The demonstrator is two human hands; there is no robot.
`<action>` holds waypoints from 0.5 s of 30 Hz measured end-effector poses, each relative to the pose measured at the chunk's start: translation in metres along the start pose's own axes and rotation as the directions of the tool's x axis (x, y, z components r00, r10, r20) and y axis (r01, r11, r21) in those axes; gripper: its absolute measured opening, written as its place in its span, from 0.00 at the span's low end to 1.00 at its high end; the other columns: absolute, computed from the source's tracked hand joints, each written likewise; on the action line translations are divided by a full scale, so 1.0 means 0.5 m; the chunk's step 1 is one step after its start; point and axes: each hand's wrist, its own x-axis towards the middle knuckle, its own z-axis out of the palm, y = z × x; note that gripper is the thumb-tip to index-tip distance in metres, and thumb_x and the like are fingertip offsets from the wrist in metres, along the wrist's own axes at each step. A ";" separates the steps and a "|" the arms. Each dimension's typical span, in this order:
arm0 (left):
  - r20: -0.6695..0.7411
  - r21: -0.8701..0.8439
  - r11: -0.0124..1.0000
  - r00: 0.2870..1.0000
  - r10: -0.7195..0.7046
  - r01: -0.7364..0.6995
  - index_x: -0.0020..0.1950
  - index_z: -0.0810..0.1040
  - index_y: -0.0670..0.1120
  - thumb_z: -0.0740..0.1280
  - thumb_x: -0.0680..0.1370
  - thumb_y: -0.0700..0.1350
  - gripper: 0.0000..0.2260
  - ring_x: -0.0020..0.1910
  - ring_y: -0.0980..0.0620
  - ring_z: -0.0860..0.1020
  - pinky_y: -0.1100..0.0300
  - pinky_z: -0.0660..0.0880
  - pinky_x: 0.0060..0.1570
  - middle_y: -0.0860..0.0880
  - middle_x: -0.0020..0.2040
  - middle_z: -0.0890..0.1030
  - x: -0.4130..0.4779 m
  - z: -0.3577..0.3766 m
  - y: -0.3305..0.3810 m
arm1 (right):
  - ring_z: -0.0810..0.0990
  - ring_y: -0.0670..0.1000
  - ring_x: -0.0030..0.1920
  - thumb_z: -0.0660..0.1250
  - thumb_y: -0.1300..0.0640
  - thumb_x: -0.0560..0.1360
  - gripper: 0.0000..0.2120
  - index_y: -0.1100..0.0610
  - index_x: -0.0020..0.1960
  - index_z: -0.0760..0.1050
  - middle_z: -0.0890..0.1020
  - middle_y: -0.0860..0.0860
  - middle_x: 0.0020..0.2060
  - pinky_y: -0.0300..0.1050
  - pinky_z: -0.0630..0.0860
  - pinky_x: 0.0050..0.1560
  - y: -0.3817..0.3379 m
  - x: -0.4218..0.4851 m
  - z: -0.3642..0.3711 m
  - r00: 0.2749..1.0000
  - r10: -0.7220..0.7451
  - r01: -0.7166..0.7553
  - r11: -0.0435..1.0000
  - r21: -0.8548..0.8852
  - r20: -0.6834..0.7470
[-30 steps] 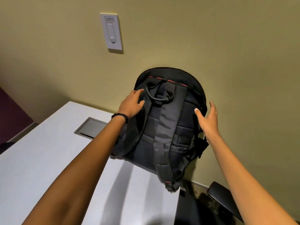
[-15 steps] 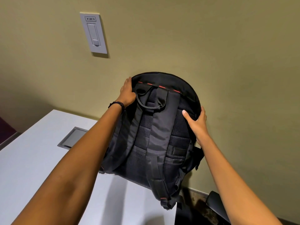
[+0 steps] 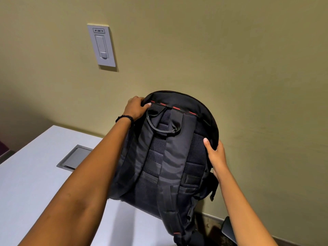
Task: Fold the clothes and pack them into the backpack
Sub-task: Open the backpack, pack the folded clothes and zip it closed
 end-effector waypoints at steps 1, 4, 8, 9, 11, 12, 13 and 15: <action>-0.003 0.015 1.000 1.000 0.005 -0.005 0.53 0.78 0.36 0.64 0.79 0.47 0.14 0.50 0.38 0.77 0.55 0.65 0.41 0.35 0.50 0.80 -0.009 -0.004 0.005 | 0.76 0.52 0.56 0.67 0.52 0.75 0.22 0.56 0.65 0.65 0.75 0.56 0.62 0.47 0.73 0.59 0.005 -0.004 0.000 1.000 0.019 -0.018 1.000 0.020 -0.017; 0.015 0.039 0.999 1.000 -0.021 0.020 0.57 0.78 0.39 0.64 0.79 0.48 0.15 0.54 0.39 0.77 0.55 0.68 0.44 0.38 0.54 0.81 -0.036 -0.020 0.011 | 0.75 0.53 0.61 0.69 0.52 0.74 0.30 0.57 0.71 0.60 0.73 0.55 0.65 0.48 0.73 0.61 0.008 -0.008 -0.008 0.997 0.068 -0.069 0.996 0.050 0.018; 0.067 0.099 0.990 0.992 -0.103 0.096 0.59 0.76 0.39 0.63 0.79 0.52 0.17 0.56 0.39 0.77 0.56 0.68 0.45 0.38 0.57 0.80 -0.082 -0.043 -0.003 | 0.78 0.52 0.56 0.67 0.52 0.75 0.20 0.57 0.65 0.72 0.79 0.53 0.58 0.44 0.73 0.54 0.003 -0.025 -0.010 0.988 0.063 -0.064 0.998 0.004 0.144; 0.077 0.097 0.990 0.991 -0.112 0.104 0.59 0.77 0.39 0.64 0.79 0.52 0.17 0.56 0.39 0.77 0.55 0.68 0.45 0.38 0.57 0.80 -0.096 -0.049 -0.008 | 0.78 0.52 0.56 0.67 0.52 0.75 0.20 0.57 0.65 0.72 0.79 0.53 0.58 0.45 0.73 0.54 0.002 -0.032 -0.009 0.985 0.074 -0.076 0.997 0.010 0.157; 0.080 0.084 0.990 0.989 -0.121 0.114 0.58 0.77 0.39 0.65 0.78 0.51 0.17 0.55 0.39 0.77 0.54 0.70 0.46 0.38 0.55 0.80 -0.122 -0.063 -0.015 | 0.78 0.53 0.56 0.67 0.52 0.75 0.19 0.57 0.64 0.72 0.79 0.53 0.57 0.45 0.73 0.54 0.000 -0.047 -0.008 0.982 0.079 -0.083 0.996 0.012 0.172; 0.070 0.077 0.990 0.990 -0.124 0.119 0.56 0.78 0.38 0.65 0.78 0.51 0.16 0.54 0.39 0.77 0.54 0.70 0.45 0.37 0.54 0.80 -0.135 -0.068 -0.017 | 0.78 0.53 0.55 0.67 0.53 0.75 0.18 0.56 0.64 0.72 0.79 0.52 0.56 0.45 0.73 0.54 -0.001 -0.055 -0.007 0.981 0.084 -0.087 0.996 0.008 0.174; 0.048 0.071 0.990 0.991 -0.125 0.121 0.54 0.79 0.38 0.66 0.78 0.50 0.16 0.53 0.39 0.77 0.54 0.69 0.44 0.36 0.53 0.80 -0.150 -0.074 -0.016 | 0.78 0.53 0.55 0.67 0.53 0.76 0.17 0.56 0.63 0.73 0.79 0.52 0.55 0.45 0.74 0.54 -0.004 -0.066 -0.007 0.981 0.093 -0.094 0.996 -0.001 0.169; -0.019 0.077 0.988 0.991 -0.134 0.135 0.53 0.79 0.37 0.67 0.77 0.49 0.15 0.55 0.38 0.74 0.54 0.68 0.46 0.36 0.52 0.78 -0.180 -0.084 -0.010 | 0.78 0.54 0.55 0.68 0.50 0.75 0.15 0.55 0.58 0.75 0.78 0.54 0.56 0.47 0.74 0.55 -0.006 -0.088 -0.008 0.987 0.087 -0.083 0.996 -0.033 0.139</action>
